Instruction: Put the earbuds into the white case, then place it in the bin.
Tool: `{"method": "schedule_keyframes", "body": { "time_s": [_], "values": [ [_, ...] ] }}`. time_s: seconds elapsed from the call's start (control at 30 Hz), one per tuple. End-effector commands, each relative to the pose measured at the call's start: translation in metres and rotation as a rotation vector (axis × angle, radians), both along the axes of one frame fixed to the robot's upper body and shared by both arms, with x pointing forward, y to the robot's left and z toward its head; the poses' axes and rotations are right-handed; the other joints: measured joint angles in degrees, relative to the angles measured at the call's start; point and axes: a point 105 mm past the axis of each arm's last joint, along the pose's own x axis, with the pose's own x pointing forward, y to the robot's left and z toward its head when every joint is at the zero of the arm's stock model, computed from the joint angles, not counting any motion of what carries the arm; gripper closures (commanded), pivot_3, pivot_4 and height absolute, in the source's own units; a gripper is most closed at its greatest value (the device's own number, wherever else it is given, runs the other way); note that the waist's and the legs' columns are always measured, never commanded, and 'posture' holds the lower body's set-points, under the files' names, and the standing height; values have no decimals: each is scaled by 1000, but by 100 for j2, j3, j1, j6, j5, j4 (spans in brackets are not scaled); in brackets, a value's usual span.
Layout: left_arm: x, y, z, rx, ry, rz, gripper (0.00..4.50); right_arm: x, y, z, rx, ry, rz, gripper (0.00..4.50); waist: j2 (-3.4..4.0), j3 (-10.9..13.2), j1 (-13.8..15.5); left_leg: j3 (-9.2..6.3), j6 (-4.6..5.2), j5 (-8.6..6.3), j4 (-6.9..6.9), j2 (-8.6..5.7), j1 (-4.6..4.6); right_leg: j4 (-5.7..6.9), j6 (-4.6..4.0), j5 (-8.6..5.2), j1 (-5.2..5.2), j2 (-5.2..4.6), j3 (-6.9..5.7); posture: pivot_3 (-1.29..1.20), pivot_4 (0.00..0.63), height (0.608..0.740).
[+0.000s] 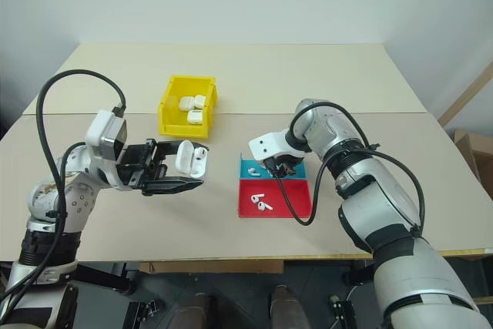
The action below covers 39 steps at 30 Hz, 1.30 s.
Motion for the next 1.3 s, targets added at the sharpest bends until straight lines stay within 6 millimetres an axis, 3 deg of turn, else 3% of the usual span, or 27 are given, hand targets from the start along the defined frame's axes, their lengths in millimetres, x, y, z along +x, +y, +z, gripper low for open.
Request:
{"method": "schedule_keyframes", "body": {
  "time_s": [0.03, 0.13, 0.3, 0.53, 0.67, 0.77, 0.93, 1.07, 1.17, 1.3],
  "values": [
    [-5, 2, 9, 1, -61, 6, 1709, 0, 2, 3, 1, -13, 21, 2916, 0, 0, -1, 0, -1, 0, 0, 0, 3, 1, 0, 0, 2, 0, 0, 0, 150, 740],
    [-5, 2, 10, 2, -63, 9, 1709, -2, 2, 0, -10, 1, 31, 2916, 0, 0, -6, 0, -2, 1, 0, 0, 6, 3, 0, 0, 4, 1, 1, 0, 150, 740],
    [-6, 3, 11, 4, -65, 15, 1709, -2, 4, -1, 9, 8, 23, 3873, 0, 0, -7, -1, -2, 1, 0, 1, 9, 4, 0, 0, 6, 2, 1, 0, 150, 740],
    [-4, 0, 13, 3, -64, 6, 1709, -1, -1, 25, 189, 30, -88, 3873, 0, 0, -2, -1, -2, 1, 0, 0, 4, 5, 0, 0, 1, 2, 1, 0, 150, 740],
    [-2, -1, 16, -9, -61, -7, 1709, -11, -8, 65, 477, 94, -195, 3873, 1, 1, 35, -7, -2, 1, 0, -1, -10, 10, 0, 0, -2, -1, -4, 0, 150, 740],
    [-1, 0, 17, -12, -60, -12, 1709, -23, -13, 82, 628, 131, -240, 3873, 1, 1, 48, -6, -1, 1, 0, -2, -8, 7, 0, 0, -1, -2, -5, 0, 150, 740],
    [6, -2, 22, -31, -51, -30, 1709, -55, -11, 132, 1173, 176, -282, 3873, 0, 0, 66, -13, -1, 1, 1, -1, -7, 2, 0, -1, 4, 1, -8, 0, 150, 740],
    [10, -4, 25, -36, -49, -53, 1709, -85, -2, 158, 1481, 246, -242, 3873, 1, 0, 42, -14, -2, 1, 1, -3, -5, 10, 0, -1, -3, 2, -3, 0, 150, 740],
    [12, -6, 27, -39, -49, -69, 1709, -104, 7, 167, 1582, 281, -191, 3873, 2, 0, 49, -19, -2, 1, 1, -2, -7, 10, 0, -1, 0, 3, -8, 0, 150, 740],
    [15, -11, 29, -45, -52, -84, 1709, -121, 30, 166, 1594, 295, -162, 3873, 2, 0, 50, -18, -2, 2, 1, -3, -8, 7, 1, -1, 0, 1, -8, 0, 150, 740]
  ]
}}
